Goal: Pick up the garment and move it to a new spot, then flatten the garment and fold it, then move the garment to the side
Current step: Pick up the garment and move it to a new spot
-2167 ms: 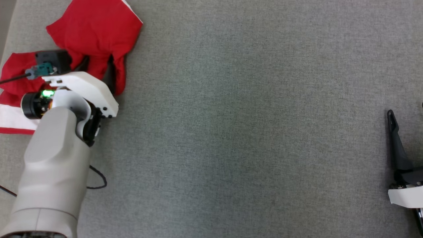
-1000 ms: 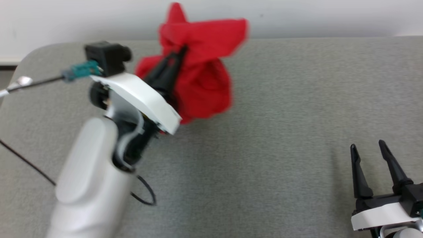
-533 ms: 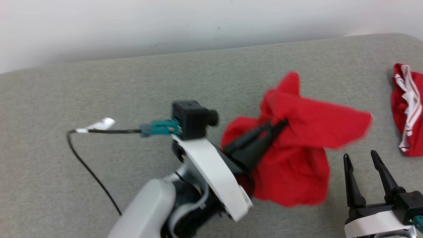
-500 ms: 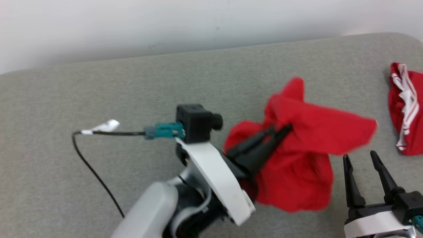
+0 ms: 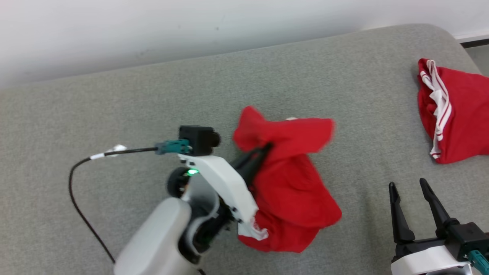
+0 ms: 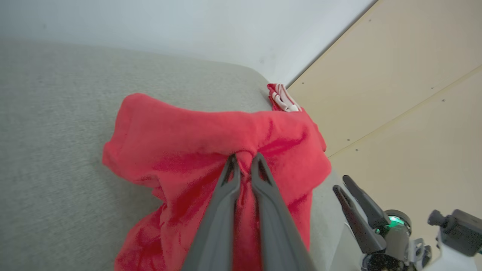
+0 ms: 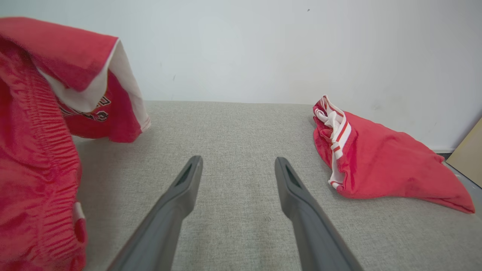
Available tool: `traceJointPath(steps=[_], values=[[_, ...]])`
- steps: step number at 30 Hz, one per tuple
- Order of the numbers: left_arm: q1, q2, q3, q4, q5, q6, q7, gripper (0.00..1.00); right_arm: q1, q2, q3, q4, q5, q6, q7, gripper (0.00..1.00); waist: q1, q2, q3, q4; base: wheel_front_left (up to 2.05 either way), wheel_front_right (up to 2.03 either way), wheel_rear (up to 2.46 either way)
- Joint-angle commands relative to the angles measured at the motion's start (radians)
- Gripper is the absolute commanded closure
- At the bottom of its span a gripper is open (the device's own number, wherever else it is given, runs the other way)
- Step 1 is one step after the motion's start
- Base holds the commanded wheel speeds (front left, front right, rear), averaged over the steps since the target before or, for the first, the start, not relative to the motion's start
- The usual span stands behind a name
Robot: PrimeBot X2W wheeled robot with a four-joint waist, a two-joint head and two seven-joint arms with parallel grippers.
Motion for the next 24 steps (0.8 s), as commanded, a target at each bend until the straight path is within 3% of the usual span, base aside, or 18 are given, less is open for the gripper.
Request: traceJointPath(steps=[1, 14, 15, 16, 17, 18, 24], values=[[-0.020, 0.015, 0.012, 0.029, 0.020, 0.004, -0.016, 1.00, -0.006, 0.002, 0.004, 0.005, 0.012, -0.003, 0.001, 0.00, 0.0001, -0.0001, -0.005, -0.008, 0.00, 0.00, 0.00], [-0.101, 0.084, 0.081, 0.484, 0.109, 0.046, -0.204, 1.00, 0.002, 0.005, 0.009, 0.026, 0.008, -0.003, 0.001, 0.00, 0.0001, -0.0001, -0.029, -0.030, 0.00, 0.00, 0.00], [-0.103, 0.088, 0.075, 0.511, 0.116, 0.048, -0.214, 0.91, 0.003, 0.005, 0.009, 0.027, 0.008, -0.003, 0.001, 0.00, 0.0001, -0.0001, -0.031, -0.029, 0.00, 0.00, 0.00], [-0.107, 0.091, 0.071, 0.535, 0.121, 0.049, -0.222, 0.70, 0.004, 0.006, 0.008, 0.028, 0.007, -0.003, 0.001, 0.00, 0.0001, -0.0001, -0.031, -0.027, 0.00, 0.00, 0.00], [-0.110, 0.092, 0.068, 0.556, 0.128, 0.049, -0.233, 0.45, 0.005, 0.006, 0.007, 0.030, 0.007, -0.003, 0.001, 0.00, 0.0001, -0.0001, -0.033, -0.025, 0.00, 0.00, 0.00], [-0.113, 0.092, 0.065, 0.576, 0.134, 0.049, -0.239, 0.00, 0.007, 0.006, 0.007, 0.031, 0.007, -0.003, 0.001, 0.00, 0.0001, -0.0001, -0.035, -0.022, 0.00, 0.00, 0.00], [-0.127, 0.083, 0.063, 0.644, 0.142, 0.036, -0.310, 0.00, 0.011, 0.007, 0.004, 0.034, 0.001, -0.003, 0.001, 0.00, 0.0001, -0.0001, -0.043, -0.003, 0.00, 0.00, 0.00]])
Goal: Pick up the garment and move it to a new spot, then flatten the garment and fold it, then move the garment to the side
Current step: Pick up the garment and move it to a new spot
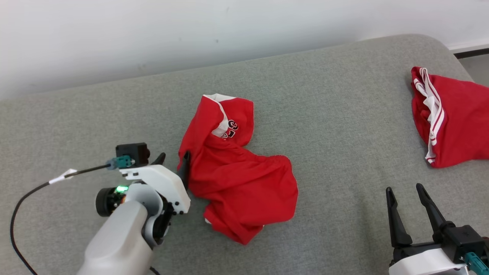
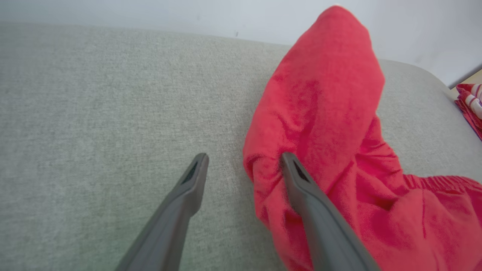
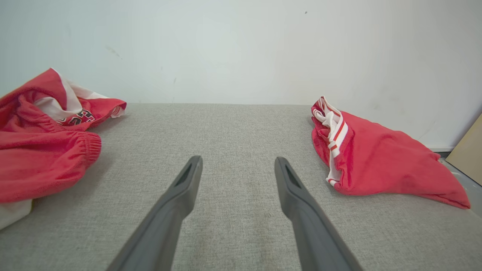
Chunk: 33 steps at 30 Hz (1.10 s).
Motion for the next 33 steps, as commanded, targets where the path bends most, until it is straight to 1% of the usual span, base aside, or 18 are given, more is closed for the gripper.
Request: traceJointPath(steps=[1, 6, 12, 18, 22, 25, 28, 33], values=[[-0.010, 0.004, 0.004, 0.005, 0.007, -0.005, -0.020, 0.00, 0.011, 0.001, -0.005, 0.001, -0.001, -0.003, 0.001, 0.00, 0.0000, 0.0000, -0.004, 0.005, 0.00, 0.00, 0.00], [0.019, 0.015, 0.024, -0.018, 0.008, 0.003, -0.119, 0.00, 0.028, 0.001, -0.017, -0.007, -0.002, -0.003, 0.001, 0.00, 0.0000, 0.0000, -0.014, 0.024, 0.00, 0.00, 0.00], [0.089, 0.044, 0.052, -0.093, 0.020, 0.039, -0.216, 0.00, 0.045, -0.003, -0.040, -0.014, -0.009, -0.003, 0.001, 0.00, 0.0000, 0.0000, -0.035, 0.054, 0.00, 0.00, 0.00], [0.203, 0.073, 0.080, -0.225, 0.051, 0.077, -0.257, 0.00, 0.063, -0.016, -0.064, -0.029, -0.015, -0.003, 0.001, 0.00, 0.0000, 0.0000, -0.062, 0.083, 0.00, 0.00, 0.00], [0.304, 0.081, 0.115, -0.350, 0.111, 0.097, -0.263, 0.00, 0.078, -0.024, -0.083, -0.037, -0.018, -0.003, 0.001, 0.00, 0.0000, 0.0000, -0.086, 0.102, 0.00, 0.00, 0.00], [0.402, 0.066, 0.154, -0.432, 0.161, 0.102, -0.262, 0.00, 0.094, -0.026, -0.095, -0.039, -0.022, -0.003, 0.001, 0.00, 0.0000, 0.0000, -0.104, 0.112, 0.00, 0.00, 0.00], [0.491, 0.048, 0.201, -0.507, 0.209, 0.097, -0.262, 0.00, 0.104, -0.029, -0.101, -0.042, -0.024, -0.003, 0.001, 0.00, 0.0000, 0.0000, -0.117, 0.119, 0.00, 0.00, 0.00], [0.631, -0.006, 0.278, -0.599, 0.285, 0.072, -0.262, 0.00, 0.121, -0.030, -0.106, -0.046, -0.026, -0.003, 0.001, 0.00, 0.0000, 0.0000, -0.137, 0.133, 0.00, 0.00, 0.00]])
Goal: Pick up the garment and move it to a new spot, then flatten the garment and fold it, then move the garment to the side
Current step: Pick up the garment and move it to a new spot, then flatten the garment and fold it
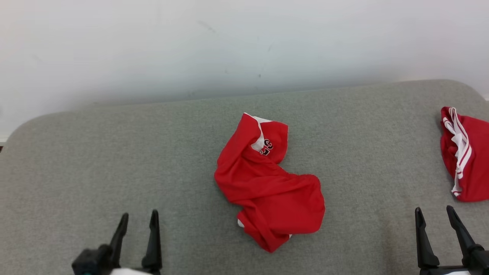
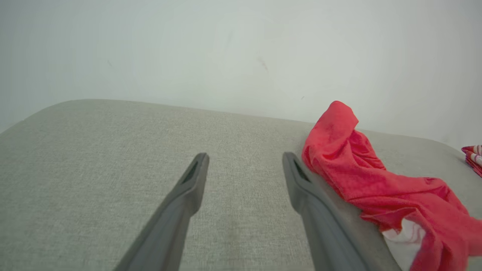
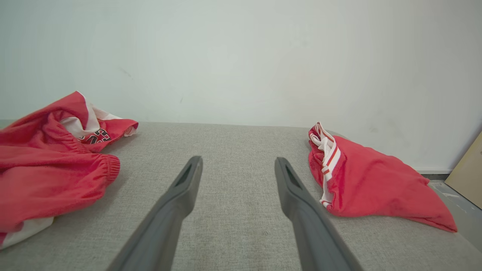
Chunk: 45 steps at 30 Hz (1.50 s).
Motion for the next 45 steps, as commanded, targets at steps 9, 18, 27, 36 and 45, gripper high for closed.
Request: traceJointPath(steps=[9, 18, 27, 36, 45], values=[[0.158, -0.096, 0.113, -0.064, 0.108, -0.074, -0.001, 0.00, 0.051, 0.006, 0.015, 0.011, -0.002, -0.003, 0.001, 0.00, 0.0001, 0.0000, -0.053, 0.037, 0.00, 0.00, 0.00], [0.182, -0.123, 0.177, -0.075, 0.150, -0.119, -0.001, 0.00, 0.062, 0.017, 0.056, 0.019, -0.002, -0.003, 0.001, 0.00, 0.0001, 0.0000, -0.062, 0.044, 0.00, 0.00, 0.00], [0.173, -0.126, 0.179, -0.071, 0.148, -0.134, -0.002, 0.00, 0.062, 0.019, 0.064, 0.020, -0.002, -0.003, 0.001, 0.00, 0.0001, 0.0000, -0.060, 0.046, 0.00, 0.00, 0.00], [0.173, -0.127, 0.176, -0.059, 0.144, -0.141, -0.002, 0.00, 0.063, 0.021, 0.068, 0.024, 0.001, -0.003, 0.001, 0.00, 0.0001, 0.0000, -0.060, 0.048, 0.00, 0.00, 0.00], [0.170, -0.127, 0.180, -0.054, 0.145, -0.142, -0.002, 0.00, 0.056, 0.021, 0.067, 0.025, 0.000, -0.003, 0.001, 0.00, 0.0001, 0.0000, -0.056, 0.046, 0.00, 0.00, 0.00]])
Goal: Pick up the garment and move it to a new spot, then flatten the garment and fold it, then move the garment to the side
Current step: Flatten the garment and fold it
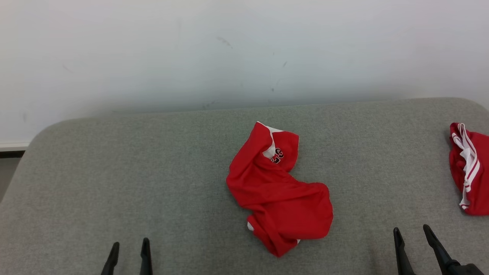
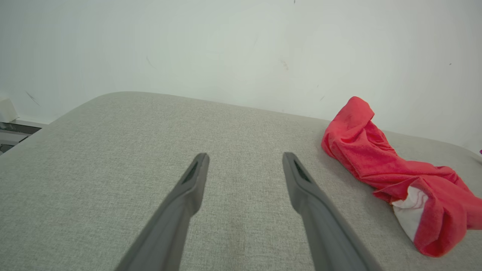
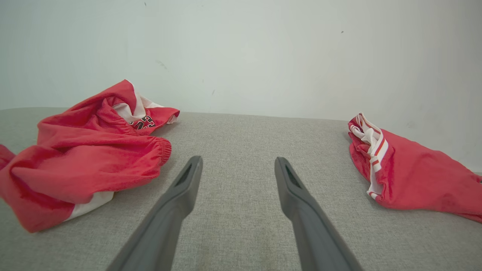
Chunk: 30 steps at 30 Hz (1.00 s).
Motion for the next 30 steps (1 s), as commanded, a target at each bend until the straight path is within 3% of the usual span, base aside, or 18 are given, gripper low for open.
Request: traceJointPath(steps=[1, 12, 20, 30], values=[[-0.002, 0.003, 0.002, 0.003, -0.006, -0.001, -0.002, 0.00, -0.001, 0.000, -0.003, 0.001, 0.002, -0.003, 0.001, 0.00, 0.0000, 0.0000, 0.000, -0.001, 0.00, 0.00, 0.00], [-0.008, 0.003, -0.001, -0.011, -0.009, 0.006, -0.002, 0.00, -0.009, 0.000, -0.002, -0.001, 0.002, -0.003, 0.001, 0.00, 0.0000, 0.0000, 0.002, -0.019, 0.00, 0.00, 0.00], [-0.110, 0.003, -0.073, -0.021, 0.040, -0.046, -0.002, 0.00, -0.025, -0.003, 0.004, -0.001, 0.007, -0.003, 0.001, 0.00, 0.0000, 0.0000, 0.022, -0.067, 0.00, 0.00, 0.00], [-0.371, 0.003, -0.230, 0.106, 0.072, -0.103, 0.041, 0.00, -0.051, 0.002, 0.013, 0.006, 0.024, -0.003, 0.001, 0.00, 0.0000, 0.0000, 0.047, -0.178, 0.00, 0.00, 0.00]])
